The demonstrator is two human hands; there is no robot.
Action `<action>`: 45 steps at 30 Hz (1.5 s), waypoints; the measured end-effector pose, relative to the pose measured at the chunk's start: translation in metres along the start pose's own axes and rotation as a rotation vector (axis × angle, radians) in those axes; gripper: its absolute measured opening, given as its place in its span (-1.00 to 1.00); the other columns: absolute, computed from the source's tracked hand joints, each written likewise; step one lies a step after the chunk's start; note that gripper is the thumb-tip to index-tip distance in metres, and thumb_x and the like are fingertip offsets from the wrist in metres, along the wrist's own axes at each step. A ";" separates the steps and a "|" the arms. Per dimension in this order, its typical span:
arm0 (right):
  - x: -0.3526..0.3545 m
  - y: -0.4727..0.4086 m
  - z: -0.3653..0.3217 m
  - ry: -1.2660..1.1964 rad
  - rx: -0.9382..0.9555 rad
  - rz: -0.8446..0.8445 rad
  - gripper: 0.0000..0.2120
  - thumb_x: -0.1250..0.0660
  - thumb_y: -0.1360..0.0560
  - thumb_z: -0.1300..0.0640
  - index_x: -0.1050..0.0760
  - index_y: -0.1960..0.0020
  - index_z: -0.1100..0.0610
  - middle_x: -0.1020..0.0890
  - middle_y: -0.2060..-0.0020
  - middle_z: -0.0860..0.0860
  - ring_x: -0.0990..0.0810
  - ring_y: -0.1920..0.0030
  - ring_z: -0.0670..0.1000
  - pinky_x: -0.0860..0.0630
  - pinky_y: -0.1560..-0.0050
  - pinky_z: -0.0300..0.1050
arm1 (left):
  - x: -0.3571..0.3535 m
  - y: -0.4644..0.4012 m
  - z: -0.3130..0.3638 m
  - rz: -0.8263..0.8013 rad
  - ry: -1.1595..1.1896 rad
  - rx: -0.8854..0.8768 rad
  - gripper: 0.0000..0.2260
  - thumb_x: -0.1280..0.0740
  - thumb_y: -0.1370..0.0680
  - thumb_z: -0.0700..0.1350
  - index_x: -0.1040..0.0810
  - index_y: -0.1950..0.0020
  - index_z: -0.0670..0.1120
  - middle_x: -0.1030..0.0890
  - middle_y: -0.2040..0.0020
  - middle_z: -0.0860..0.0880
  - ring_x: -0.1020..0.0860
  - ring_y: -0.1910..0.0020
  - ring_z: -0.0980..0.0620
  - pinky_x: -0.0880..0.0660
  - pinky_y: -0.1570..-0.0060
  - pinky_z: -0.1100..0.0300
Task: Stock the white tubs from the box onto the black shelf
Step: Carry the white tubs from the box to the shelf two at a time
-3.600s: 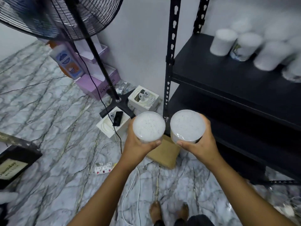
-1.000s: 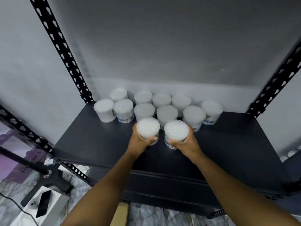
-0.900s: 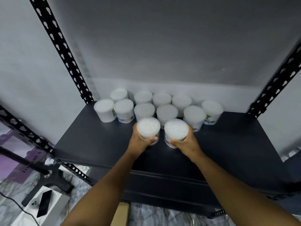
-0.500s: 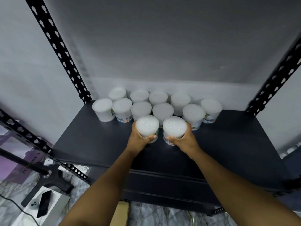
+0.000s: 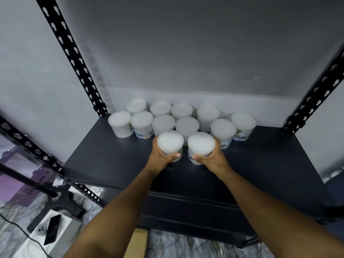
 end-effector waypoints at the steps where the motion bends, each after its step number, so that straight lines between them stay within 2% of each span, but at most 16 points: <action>1: 0.001 0.000 0.000 0.009 0.008 -0.006 -0.15 -0.60 -0.24 0.18 -0.16 -0.34 -0.07 -0.39 -0.25 -0.08 -0.39 -0.26 -0.07 -0.40 -0.19 -0.16 | 0.001 0.001 0.000 -0.004 -0.005 0.002 -0.13 -0.60 -0.24 -0.04 -0.12 -0.36 0.13 -0.37 -0.26 0.21 -0.42 -0.26 0.19 -0.43 -0.16 0.25; 3: 0.003 0.000 -0.002 0.025 0.024 -0.016 -0.12 -0.60 -0.23 0.17 -0.15 -0.37 -0.05 -0.37 -0.26 -0.09 -0.37 -0.27 -0.07 -0.40 -0.23 -0.13 | 0.002 0.004 0.003 -0.010 -0.027 0.005 -0.12 -0.59 -0.23 0.01 -0.11 -0.37 0.15 -0.35 -0.26 0.26 -0.40 -0.26 0.22 -0.41 -0.18 0.27; 7: 0.007 0.007 -0.003 0.091 0.046 -0.017 -0.09 -0.61 -0.22 0.11 -0.15 -0.41 -0.04 -0.36 -0.29 -0.09 -0.35 -0.28 -0.10 -0.36 -0.23 -0.18 | 0.001 0.015 0.010 0.014 -0.082 -0.002 -0.20 -0.55 -0.36 -0.08 -0.08 -0.37 0.17 -0.31 -0.26 0.32 -0.38 -0.23 0.30 -0.36 -0.12 0.43; 8: 0.008 0.011 -0.003 0.107 0.063 -0.015 -0.10 -0.61 -0.22 0.08 -0.17 -0.41 -0.03 -0.36 -0.31 -0.09 -0.36 -0.29 -0.10 -0.36 -0.24 -0.19 | 0.000 0.020 0.012 0.024 -0.093 -0.002 -0.22 -0.54 -0.37 -0.01 -0.08 -0.39 0.15 -0.32 -0.30 0.28 -0.38 -0.27 0.26 -0.37 -0.17 0.39; 10: 0.011 0.019 -0.003 0.156 0.097 -0.011 -0.11 -0.59 -0.24 0.03 -0.18 -0.42 -0.01 -0.38 -0.33 -0.08 -0.36 -0.32 -0.10 -0.38 -0.29 -0.14 | -0.001 0.032 0.013 0.042 -0.117 0.016 -0.12 -0.48 -0.34 0.21 -0.03 -0.49 0.09 -0.25 -0.46 0.12 -0.29 -0.42 0.14 -0.33 -0.36 0.16; 12: 0.015 0.031 -0.005 0.206 0.114 -0.014 -0.13 -0.57 -0.27 0.00 -0.17 -0.44 -0.01 -0.37 -0.35 -0.09 -0.35 -0.34 -0.11 -0.37 -0.33 -0.10 | -0.003 0.043 0.010 0.053 -0.148 0.029 -0.05 -0.42 -0.34 0.28 0.06 -0.54 0.08 -0.15 -0.53 0.05 -0.20 -0.48 0.08 -0.25 -0.44 0.00; 13: 0.018 0.038 -0.006 0.232 0.118 -0.015 -0.13 -0.56 -0.28 -0.02 -0.16 -0.45 -0.02 -0.35 -0.37 -0.09 -0.33 -0.36 -0.11 -0.35 -0.35 -0.10 | -0.005 0.052 0.013 0.059 -0.160 0.033 -0.06 -0.41 -0.36 0.26 0.07 -0.55 0.06 -0.13 -0.54 0.04 -0.17 -0.49 0.08 -0.22 -0.45 0.01; 15: 0.024 0.053 -0.006 0.297 0.122 -0.020 -0.10 -0.53 -0.32 -0.05 -0.09 -0.49 -0.02 -0.28 -0.44 -0.06 -0.26 -0.42 -0.08 -0.28 -0.40 -0.06 | -0.010 0.072 0.024 0.076 -0.181 0.029 -0.11 -0.40 -0.43 0.16 0.08 -0.56 -0.03 -0.10 -0.53 0.06 -0.13 -0.47 0.13 -0.18 -0.43 0.14; 17: 0.031 0.069 -0.006 0.384 0.120 -0.041 -0.10 -0.48 -0.37 -0.06 -0.03 -0.52 0.01 -0.19 -0.49 -0.03 -0.18 -0.47 -0.04 -0.21 -0.45 -0.04 | -0.015 0.090 0.030 0.083 -0.223 0.000 -0.23 -0.38 -0.51 0.01 0.02 -0.55 -0.08 -0.14 -0.42 0.12 -0.13 -0.38 0.21 -0.15 -0.34 0.27; 20: 0.042 0.095 -0.007 0.558 0.075 -0.064 -0.15 -0.39 -0.44 -0.11 0.00 -0.54 0.11 -0.12 -0.52 0.06 -0.11 -0.50 0.03 -0.14 -0.48 -0.01 | -0.023 0.116 0.036 0.082 -0.308 -0.089 -0.35 -0.35 -0.54 0.02 -0.11 -0.52 -0.06 -0.21 -0.44 0.06 -0.21 -0.42 0.11 -0.20 -0.39 0.17; 22: 0.051 0.112 -0.011 0.680 0.082 -0.082 -0.20 -0.32 -0.48 -0.17 -0.03 -0.53 0.15 -0.12 -0.52 0.09 -0.08 -0.51 0.05 -0.10 -0.49 0.05 | -0.029 0.131 0.039 0.054 -0.422 -0.077 -0.33 -0.31 -0.54 0.11 -0.11 -0.52 -0.10 -0.18 -0.52 -0.06 -0.17 -0.49 -0.02 -0.18 -0.46 0.03; 24: 0.059 0.129 -0.013 0.800 0.113 -0.097 -0.25 -0.23 -0.51 -0.22 -0.07 -0.52 0.15 -0.14 -0.51 0.10 -0.06 -0.52 0.06 -0.04 -0.50 0.09 | -0.037 0.145 0.043 0.027 -0.606 -0.056 -0.31 -0.25 -0.55 0.18 -0.09 -0.54 -0.13 -0.13 -0.54 -0.13 -0.08 -0.53 -0.08 -0.10 -0.49 -0.02; 27: 0.072 0.151 -0.016 0.936 0.122 -0.114 -0.31 -0.11 -0.55 -0.24 -0.09 -0.52 0.14 -0.13 -0.52 0.10 -0.02 -0.53 0.08 0.04 -0.51 0.09 | -0.047 0.161 0.053 -0.004 -0.920 -0.108 -0.34 -0.16 -0.56 0.23 -0.11 -0.53 -0.13 -0.11 -0.55 -0.12 -0.01 -0.54 -0.11 -0.03 -0.50 -0.05; 30: 0.084 0.169 -0.020 1.032 0.110 -0.144 -0.33 -0.02 -0.57 -0.25 -0.06 -0.53 0.12 -0.08 -0.53 0.09 0.04 -0.53 0.08 0.10 -0.51 0.07 | -0.057 0.173 0.059 -0.085 -1.084 -0.093 -0.34 -0.08 -0.57 0.26 -0.10 -0.54 -0.11 -0.04 -0.57 -0.11 0.06 -0.55 -0.10 0.06 -0.51 -0.05; 37: 0.104 0.191 -0.027 1.102 0.081 -0.150 -0.32 0.02 -0.56 -0.28 -0.02 -0.53 0.10 -0.04 -0.54 0.07 0.06 -0.54 0.07 0.10 -0.52 0.05 | -0.079 0.187 0.078 -0.133 -1.093 -0.110 -0.34 -0.08 -0.57 0.27 -0.09 -0.54 -0.10 -0.05 -0.57 -0.08 0.06 -0.55 -0.07 0.06 -0.51 -0.02; 45: 0.136 0.170 -0.030 1.079 0.059 -0.066 -0.32 -0.02 -0.56 -0.27 -0.05 -0.53 0.11 -0.09 -0.53 0.09 0.01 -0.53 0.08 0.06 -0.51 0.05 | -0.108 0.157 0.094 -0.153 -1.044 -0.199 -0.32 -0.10 -0.57 0.26 -0.08 -0.55 -0.12 -0.11 -0.55 -0.11 -0.02 -0.54 -0.09 0.01 -0.51 -0.02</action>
Point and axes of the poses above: each hand's wrist, its own y-axis away from the middle knuckle, its own x-axis out of the back of the hand, z = x × y, the point moved 1 cm from there along -y, towards the middle knuckle
